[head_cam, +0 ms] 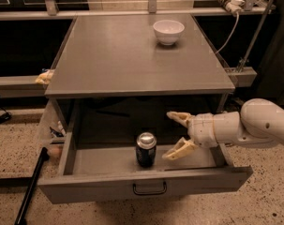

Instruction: Pick pepsi can from top drawer and place on counter

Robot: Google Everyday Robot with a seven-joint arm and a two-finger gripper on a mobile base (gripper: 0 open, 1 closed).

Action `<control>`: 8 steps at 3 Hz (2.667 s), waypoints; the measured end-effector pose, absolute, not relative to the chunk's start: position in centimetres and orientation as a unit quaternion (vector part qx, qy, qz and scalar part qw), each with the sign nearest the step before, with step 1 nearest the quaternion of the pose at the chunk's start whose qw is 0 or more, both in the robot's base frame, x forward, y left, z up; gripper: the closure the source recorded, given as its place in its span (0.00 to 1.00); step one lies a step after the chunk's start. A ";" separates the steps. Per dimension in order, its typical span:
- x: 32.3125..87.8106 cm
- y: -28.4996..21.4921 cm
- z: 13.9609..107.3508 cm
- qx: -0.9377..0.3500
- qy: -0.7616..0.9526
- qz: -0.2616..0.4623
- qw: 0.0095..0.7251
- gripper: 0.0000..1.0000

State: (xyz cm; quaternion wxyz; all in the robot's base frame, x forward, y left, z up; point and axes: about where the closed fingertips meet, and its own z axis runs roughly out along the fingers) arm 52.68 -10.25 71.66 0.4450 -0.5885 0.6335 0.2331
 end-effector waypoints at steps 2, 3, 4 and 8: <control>52.9 -9.1 69.8 -0.583 0.633 0.252 0.443 0.58; 53.0 -7.9 68.4 -0.583 0.630 0.267 0.437 0.44; 53.0 -6.5 67.1 -0.586 0.627 0.283 0.428 0.34; 53.0 -4.2 66.0 -0.586 0.615 0.309 0.427 0.77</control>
Offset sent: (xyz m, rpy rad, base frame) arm 0.0033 0.0156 -0.0302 0.0423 0.0439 0.0131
